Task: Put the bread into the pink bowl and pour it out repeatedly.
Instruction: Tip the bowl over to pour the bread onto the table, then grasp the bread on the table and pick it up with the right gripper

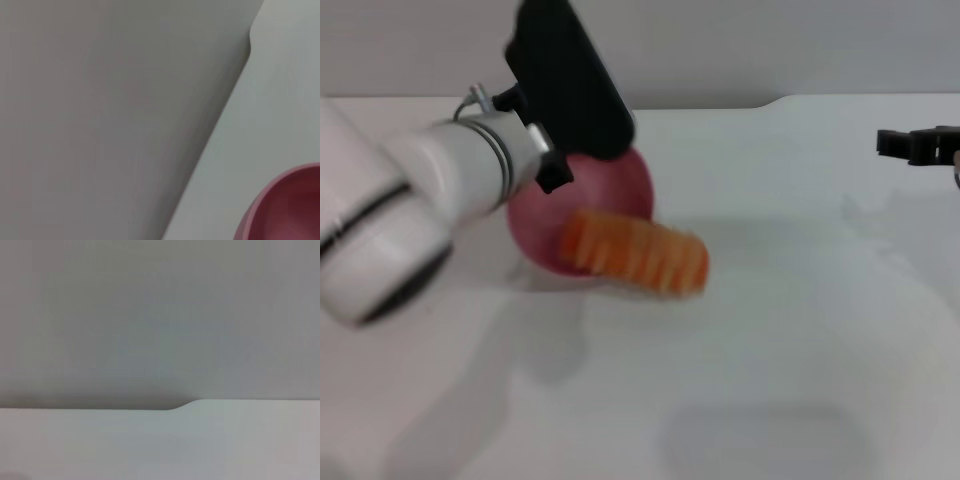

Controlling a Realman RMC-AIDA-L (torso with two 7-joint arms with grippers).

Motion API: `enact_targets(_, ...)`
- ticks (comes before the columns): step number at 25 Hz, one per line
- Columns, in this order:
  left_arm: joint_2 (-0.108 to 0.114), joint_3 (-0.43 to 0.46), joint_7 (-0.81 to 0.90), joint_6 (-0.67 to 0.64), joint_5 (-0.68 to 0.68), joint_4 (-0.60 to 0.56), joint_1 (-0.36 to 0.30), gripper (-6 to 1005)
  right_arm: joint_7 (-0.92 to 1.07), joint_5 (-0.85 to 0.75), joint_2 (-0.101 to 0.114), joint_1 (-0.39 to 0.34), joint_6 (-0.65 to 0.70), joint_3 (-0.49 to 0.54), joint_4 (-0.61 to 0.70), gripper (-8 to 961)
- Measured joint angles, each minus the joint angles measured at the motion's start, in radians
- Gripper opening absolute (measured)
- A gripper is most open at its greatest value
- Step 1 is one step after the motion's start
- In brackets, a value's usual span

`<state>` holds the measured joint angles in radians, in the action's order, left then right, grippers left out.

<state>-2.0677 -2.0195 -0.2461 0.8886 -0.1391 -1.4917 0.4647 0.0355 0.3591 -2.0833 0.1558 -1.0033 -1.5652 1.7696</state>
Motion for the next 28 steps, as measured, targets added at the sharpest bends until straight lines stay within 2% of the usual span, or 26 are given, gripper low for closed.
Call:
enact_targets(5,-0.002,-0.103,0.128,-0.020,-0.192,-0.056,-0.042,47,0.000,0.013,0.004,0.012,0.002,-0.004,-0.016,684)
enact_targets(8,-0.002,-0.121,0.177,-0.017,-0.253,-0.076,-0.053,47,0.000,0.014,0.004,0.015,0.003,-0.007,-0.019,684)
enact_targets(11,-0.003,-0.110,0.201,-0.005,-0.257,-0.076,-0.050,47,-0.005,0.027,0.005,0.019,0.003,-0.017,-0.021,684)
enact_targets(15,0.000,-0.050,0.284,0.044,-0.249,-0.081,-0.027,47,-0.034,0.068,0.006,0.031,0.003,-0.042,-0.036,686)
enact_targets(17,0.002,0.008,0.312,0.057,-0.250,-0.105,-0.023,47,-0.036,0.074,0.006,0.041,0.003,-0.053,-0.046,686)
enact_targets(21,0.002,0.020,0.315,0.059,-0.251,-0.114,-0.023,47,-0.037,0.079,0.008,0.062,0.001,-0.067,-0.064,684)
enact_targets(26,0.000,0.088,0.373,0.118,-0.223,-0.131,-0.003,47,-0.048,0.080,0.011,0.109,-0.006,-0.127,-0.113,684)
enact_targets(27,0.003,0.177,0.396,0.193,-0.135,-0.131,0.033,47,-0.053,0.081,0.010,0.128,-0.005,-0.143,-0.135,684)
enact_targets(28,0.003,0.177,0.396,0.193,-0.135,-0.131,0.033,47,-0.057,0.082,0.009,0.150,-0.003,-0.161,-0.163,684)
